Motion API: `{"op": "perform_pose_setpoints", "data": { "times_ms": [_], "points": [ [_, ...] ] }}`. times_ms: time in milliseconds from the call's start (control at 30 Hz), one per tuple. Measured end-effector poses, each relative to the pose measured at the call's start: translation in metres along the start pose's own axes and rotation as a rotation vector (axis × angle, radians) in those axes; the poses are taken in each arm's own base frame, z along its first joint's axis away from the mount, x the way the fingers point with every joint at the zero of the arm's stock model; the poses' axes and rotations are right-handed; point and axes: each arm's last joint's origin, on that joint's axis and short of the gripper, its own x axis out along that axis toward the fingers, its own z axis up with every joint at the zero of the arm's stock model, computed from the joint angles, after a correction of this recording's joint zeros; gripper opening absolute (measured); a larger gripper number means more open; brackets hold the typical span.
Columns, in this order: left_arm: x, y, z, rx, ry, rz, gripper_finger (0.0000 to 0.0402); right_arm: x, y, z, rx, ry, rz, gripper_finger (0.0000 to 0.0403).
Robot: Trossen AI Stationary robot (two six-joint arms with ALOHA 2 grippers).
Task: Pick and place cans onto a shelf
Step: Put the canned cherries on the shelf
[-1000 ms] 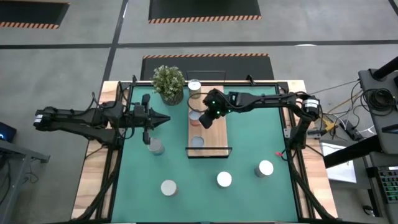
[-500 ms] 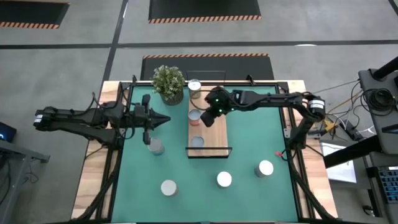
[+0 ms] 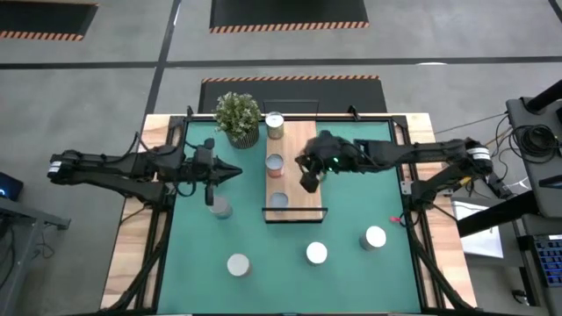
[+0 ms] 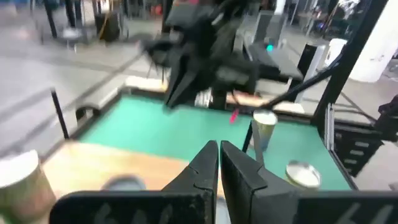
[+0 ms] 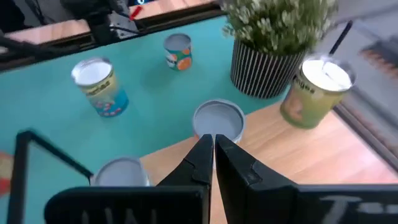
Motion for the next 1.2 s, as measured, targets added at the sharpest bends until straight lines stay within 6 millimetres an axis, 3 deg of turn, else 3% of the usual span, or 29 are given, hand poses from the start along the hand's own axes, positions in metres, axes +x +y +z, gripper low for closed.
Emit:
{"op": "perform_pose_setpoints", "data": {
  "times_ms": [200,400,567,700,867,1200],
  "points": [
    [0.011,0.003,-0.025,-0.219,0.234,0.076,0.0,-0.025,0.014,-0.02,-0.119,-0.097,0.044,0.0009],
    [0.006,0.003,-0.035,-0.447,0.662,0.304,0.0,-0.04,0.009,-0.034,-0.163,-0.182,0.076,0.0009],
    [0.005,-0.008,-0.037,-0.368,0.989,0.352,0.0,-0.047,0.004,-0.041,-0.188,-0.219,0.077,0.0009],
    [0.01,-0.013,-0.044,-0.332,1.119,0.355,0.0016,-0.055,0.002,-0.039,-0.178,-0.245,0.08,0.0009],
    [0.016,-0.016,-0.049,-0.365,1.181,0.321,0.0086,-0.054,0.001,-0.043,-0.184,-0.233,0.079,0.0009],
    [0.024,-0.013,-0.056,-0.471,1.12,0.557,0.0308,-0.052,0.002,-0.044,-0.19,-0.224,0.078,0.0009]
  ]
}}
